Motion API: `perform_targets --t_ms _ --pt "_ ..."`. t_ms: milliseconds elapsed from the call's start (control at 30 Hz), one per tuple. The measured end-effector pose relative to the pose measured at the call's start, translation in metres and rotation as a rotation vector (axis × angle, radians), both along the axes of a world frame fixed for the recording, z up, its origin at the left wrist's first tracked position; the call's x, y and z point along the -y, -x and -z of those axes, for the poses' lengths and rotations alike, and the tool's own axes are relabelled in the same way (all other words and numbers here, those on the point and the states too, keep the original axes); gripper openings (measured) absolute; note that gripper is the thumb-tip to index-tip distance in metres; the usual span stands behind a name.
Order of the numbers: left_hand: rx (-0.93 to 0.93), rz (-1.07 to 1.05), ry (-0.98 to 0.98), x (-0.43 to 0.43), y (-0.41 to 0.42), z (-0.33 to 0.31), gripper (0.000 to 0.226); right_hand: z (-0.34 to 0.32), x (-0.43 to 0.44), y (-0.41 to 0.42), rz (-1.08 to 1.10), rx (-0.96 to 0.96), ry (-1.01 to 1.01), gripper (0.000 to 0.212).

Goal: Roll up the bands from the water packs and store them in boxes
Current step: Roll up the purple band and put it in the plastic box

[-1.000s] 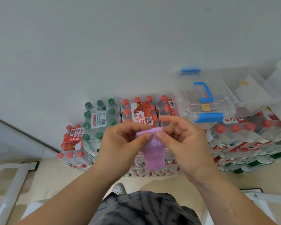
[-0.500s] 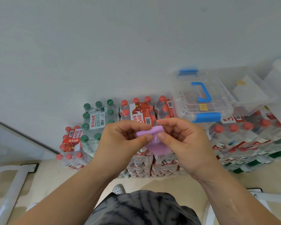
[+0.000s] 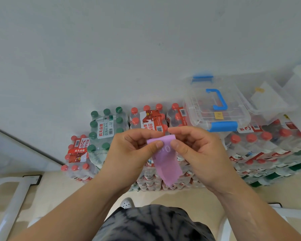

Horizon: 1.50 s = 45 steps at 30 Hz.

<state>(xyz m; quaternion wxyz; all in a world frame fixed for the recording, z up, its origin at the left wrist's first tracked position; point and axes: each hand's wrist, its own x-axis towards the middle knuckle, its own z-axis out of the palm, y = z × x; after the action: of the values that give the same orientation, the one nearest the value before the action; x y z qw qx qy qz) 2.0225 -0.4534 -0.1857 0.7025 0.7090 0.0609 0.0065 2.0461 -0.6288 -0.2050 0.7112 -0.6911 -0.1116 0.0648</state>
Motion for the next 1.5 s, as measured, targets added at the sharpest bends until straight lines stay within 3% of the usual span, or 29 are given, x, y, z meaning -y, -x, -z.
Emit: perform_targets --t_ms 100,533,733,900,1300,1500 --pt "-0.002 -0.026 0.001 0.000 0.000 0.002 0.023 0.000 -0.002 -0.001 0.011 -0.009 0.016 0.024" --pt "-0.001 -0.099 0.054 0.000 -0.004 0.007 0.025 0.005 -0.006 -0.002 0.070 -0.060 -0.006 0.047" --pt "-0.039 -0.184 0.072 0.000 -0.012 0.009 0.019 0.016 -0.011 -0.002 0.129 -0.086 0.061 0.007" --pt "-0.073 -0.201 0.106 0.003 -0.019 0.010 0.018 0.016 -0.014 -0.006 0.079 -0.088 0.085 0.006" --pt "-0.057 -0.159 0.149 -0.001 -0.020 0.009 0.021 0.011 -0.007 -0.011 0.102 -0.087 0.033 0.011" --pt "-0.063 -0.134 0.186 0.000 -0.019 0.005 0.023 0.009 -0.003 -0.012 0.099 -0.074 -0.035 0.028"
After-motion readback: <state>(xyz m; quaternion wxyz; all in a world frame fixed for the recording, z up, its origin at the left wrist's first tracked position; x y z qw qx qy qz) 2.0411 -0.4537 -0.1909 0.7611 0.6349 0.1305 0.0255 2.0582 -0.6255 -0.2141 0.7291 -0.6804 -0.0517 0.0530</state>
